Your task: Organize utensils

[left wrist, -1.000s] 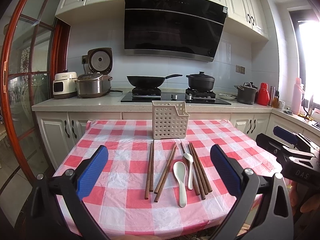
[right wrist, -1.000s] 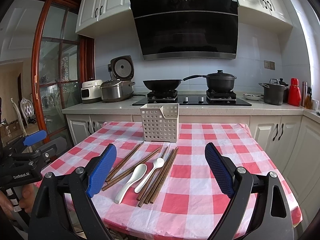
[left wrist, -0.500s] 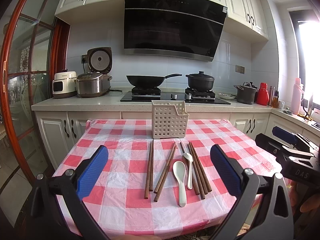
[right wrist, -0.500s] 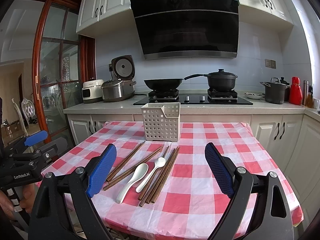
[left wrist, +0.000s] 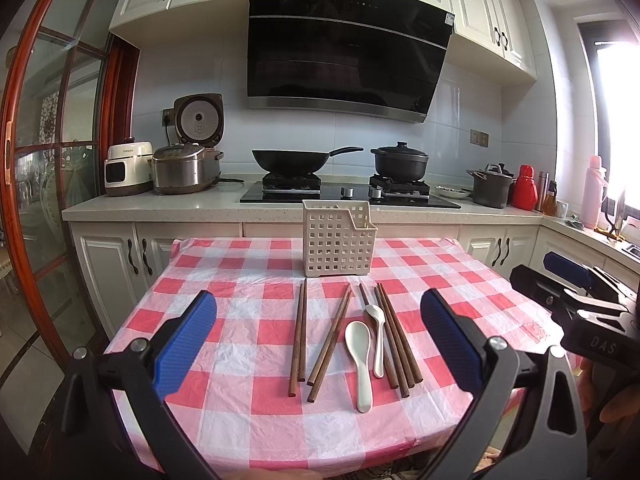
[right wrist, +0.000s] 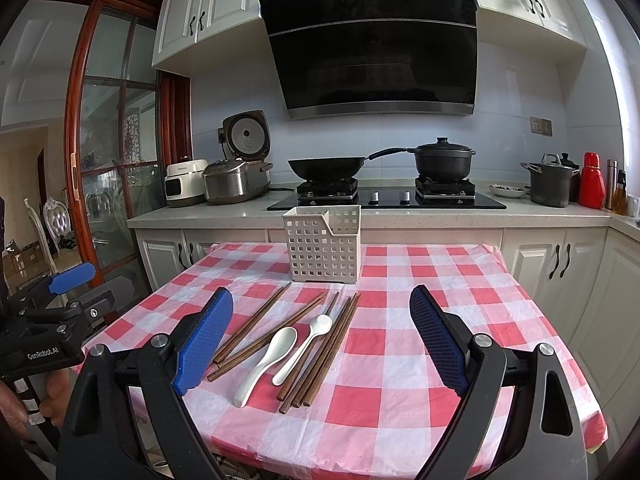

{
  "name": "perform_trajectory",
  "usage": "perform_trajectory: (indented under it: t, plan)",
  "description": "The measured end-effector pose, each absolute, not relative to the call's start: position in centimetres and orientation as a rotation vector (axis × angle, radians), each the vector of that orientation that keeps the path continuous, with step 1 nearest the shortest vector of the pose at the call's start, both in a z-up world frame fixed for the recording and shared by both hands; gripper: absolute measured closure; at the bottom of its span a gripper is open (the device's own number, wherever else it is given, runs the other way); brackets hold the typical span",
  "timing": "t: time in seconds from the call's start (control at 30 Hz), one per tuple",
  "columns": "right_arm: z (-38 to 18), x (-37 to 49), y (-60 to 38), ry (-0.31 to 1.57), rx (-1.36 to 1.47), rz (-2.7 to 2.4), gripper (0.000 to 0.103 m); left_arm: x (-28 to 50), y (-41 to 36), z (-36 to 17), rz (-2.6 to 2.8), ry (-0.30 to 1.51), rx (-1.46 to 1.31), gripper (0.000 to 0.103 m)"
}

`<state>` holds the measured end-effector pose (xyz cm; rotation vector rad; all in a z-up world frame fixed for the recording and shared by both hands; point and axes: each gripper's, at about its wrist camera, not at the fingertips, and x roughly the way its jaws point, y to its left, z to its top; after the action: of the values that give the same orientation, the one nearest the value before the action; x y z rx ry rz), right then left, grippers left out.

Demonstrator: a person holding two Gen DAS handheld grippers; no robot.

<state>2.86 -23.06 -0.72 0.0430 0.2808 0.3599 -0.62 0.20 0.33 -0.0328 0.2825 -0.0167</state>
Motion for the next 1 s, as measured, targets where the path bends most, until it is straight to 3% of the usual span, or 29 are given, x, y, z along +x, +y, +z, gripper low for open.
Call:
perform_trajectory:
  t: [1.0]
  plan:
    - [-2.2,4.5,-22.9,0.362,0.061,0.353,0.018,0.8,1.7,-0.8,-0.045,0.353,-0.115,0.005]
